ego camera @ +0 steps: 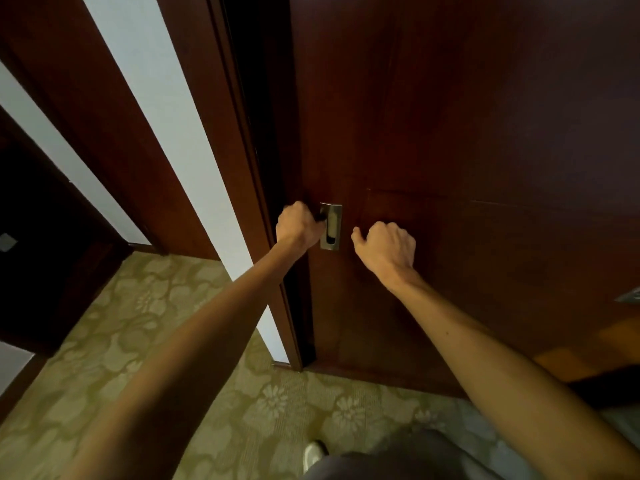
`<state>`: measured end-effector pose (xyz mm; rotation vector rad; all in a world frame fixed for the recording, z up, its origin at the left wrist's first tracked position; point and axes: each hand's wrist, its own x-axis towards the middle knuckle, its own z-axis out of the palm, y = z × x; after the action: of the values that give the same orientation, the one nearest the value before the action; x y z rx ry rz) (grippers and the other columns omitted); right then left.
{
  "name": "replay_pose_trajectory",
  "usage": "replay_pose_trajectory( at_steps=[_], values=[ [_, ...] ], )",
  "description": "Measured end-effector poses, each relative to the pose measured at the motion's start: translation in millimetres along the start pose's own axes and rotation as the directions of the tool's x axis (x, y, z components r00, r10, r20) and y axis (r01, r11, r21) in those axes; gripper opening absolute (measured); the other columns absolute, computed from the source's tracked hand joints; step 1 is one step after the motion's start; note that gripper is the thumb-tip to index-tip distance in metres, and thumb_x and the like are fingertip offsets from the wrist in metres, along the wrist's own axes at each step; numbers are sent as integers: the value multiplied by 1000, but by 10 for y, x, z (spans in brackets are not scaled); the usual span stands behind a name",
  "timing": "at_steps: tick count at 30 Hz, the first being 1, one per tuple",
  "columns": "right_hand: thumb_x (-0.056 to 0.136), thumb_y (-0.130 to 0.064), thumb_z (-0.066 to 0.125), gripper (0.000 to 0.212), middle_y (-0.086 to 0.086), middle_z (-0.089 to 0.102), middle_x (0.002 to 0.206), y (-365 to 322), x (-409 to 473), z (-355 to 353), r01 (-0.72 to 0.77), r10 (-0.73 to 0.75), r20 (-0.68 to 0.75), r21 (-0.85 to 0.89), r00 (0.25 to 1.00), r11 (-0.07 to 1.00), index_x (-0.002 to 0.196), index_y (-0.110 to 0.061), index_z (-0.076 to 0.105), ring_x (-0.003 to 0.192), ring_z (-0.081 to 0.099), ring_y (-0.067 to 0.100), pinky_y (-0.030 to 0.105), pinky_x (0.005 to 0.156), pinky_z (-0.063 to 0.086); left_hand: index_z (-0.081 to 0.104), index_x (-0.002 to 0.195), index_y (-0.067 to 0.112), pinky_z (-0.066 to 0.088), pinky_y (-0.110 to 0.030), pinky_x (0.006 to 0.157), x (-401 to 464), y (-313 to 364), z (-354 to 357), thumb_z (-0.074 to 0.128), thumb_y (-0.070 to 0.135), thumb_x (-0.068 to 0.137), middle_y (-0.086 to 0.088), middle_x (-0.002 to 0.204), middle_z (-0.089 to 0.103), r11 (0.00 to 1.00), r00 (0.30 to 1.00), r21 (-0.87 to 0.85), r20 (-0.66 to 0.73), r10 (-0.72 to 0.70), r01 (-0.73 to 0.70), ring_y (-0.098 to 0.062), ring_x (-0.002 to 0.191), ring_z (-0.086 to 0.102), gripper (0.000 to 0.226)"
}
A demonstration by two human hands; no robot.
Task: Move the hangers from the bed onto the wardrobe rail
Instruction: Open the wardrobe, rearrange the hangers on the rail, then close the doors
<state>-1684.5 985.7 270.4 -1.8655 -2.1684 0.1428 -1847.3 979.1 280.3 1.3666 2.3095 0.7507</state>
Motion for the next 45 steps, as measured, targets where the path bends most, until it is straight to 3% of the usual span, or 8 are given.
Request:
replay_pose_trajectory(
  at_steps=[11, 18, 23, 27, 32, 38, 45],
  values=[
    [99, -52, 48, 52, -2, 58, 54, 91, -5, -12, 11, -11, -2, -6, 1000, 1000, 58, -20, 57, 53, 63, 19, 34, 59, 56, 63, 79, 14, 39, -18, 42, 46, -14, 60, 69, 26, 90, 0, 75, 65, 996, 997, 25, 12, 81, -82, -7, 55, 57, 17],
    [100, -51, 49, 56, -5, 50, 47, 248, -2, -59, 11, -11, -10, 6, 1000, 1000, 53, -21, 53, 42, 49, 11, 28, 51, 39, 65, 84, 16, 39, -17, 45, -17, 113, 189, 69, 30, 91, 7, 71, 57, 990, 989, 2, 38, 142, -142, -5, 57, 56, 17],
    [98, -53, 50, 57, -5, 52, 49, 444, 1, -102, -5, 6, -17, 17, 1000, 1000, 52, -20, 52, 47, 55, 15, 33, 56, 53, 65, 86, 12, 45, -22, 48, -94, 345, 349, 69, 28, 91, 3, 75, 60, 983, 981, 46, 81, 175, -180, -11, 60, 59, 18],
    [96, -57, 50, 58, -4, 54, 51, 647, 20, -150, -24, 25, -20, 17, 999, 1000, 51, -20, 53, 49, 56, 16, 30, 55, 44, 67, 89, 10, 57, -32, 60, -170, 562, 504, 68, 25, 91, -2, 81, 64, 963, 969, 124, 101, 227, -238, -18, 69, 65, 15],
    [95, -59, 50, 58, -4, 55, 52, 989, 33, -199, -33, 33, -29, 3, 999, 999, 50, -21, 51, 54, 61, 20, 31, 54, 47, 67, 95, 8, 59, -35, 65, -291, 881, 707, 70, 25, 90, -4, 88, 65, 948, 962, 181, 119, 245, -263, -22, 77, 66, 18],
    [94, -61, 50, 61, -2, 57, 53, 1473, 25, -307, -53, 52, -28, -3, 998, 999, 51, -19, 56, 53, 62, 21, 34, 57, 54, 66, 100, 7, 59, -38, 70, -434, 1259, 979, 69, 30, 90, -7, 94, 65, 924, 944, 213, 165, 286, -317, -23, 81, 64, 25],
    [93, -62, 48, 61, 0, 59, 56, 2051, 12, -473, -80, 80, -37, -1, 996, 997, 51, -19, 56, 57, 63, 22, 36, 62, 56, 64, 100, 9, 45, -33, 65, -614, 1671, 1275, 66, 35, 93, -5, 92, 57, 895, 916, 224, 209, 343, -387, -20, 80, 55, 27]
  ],
)
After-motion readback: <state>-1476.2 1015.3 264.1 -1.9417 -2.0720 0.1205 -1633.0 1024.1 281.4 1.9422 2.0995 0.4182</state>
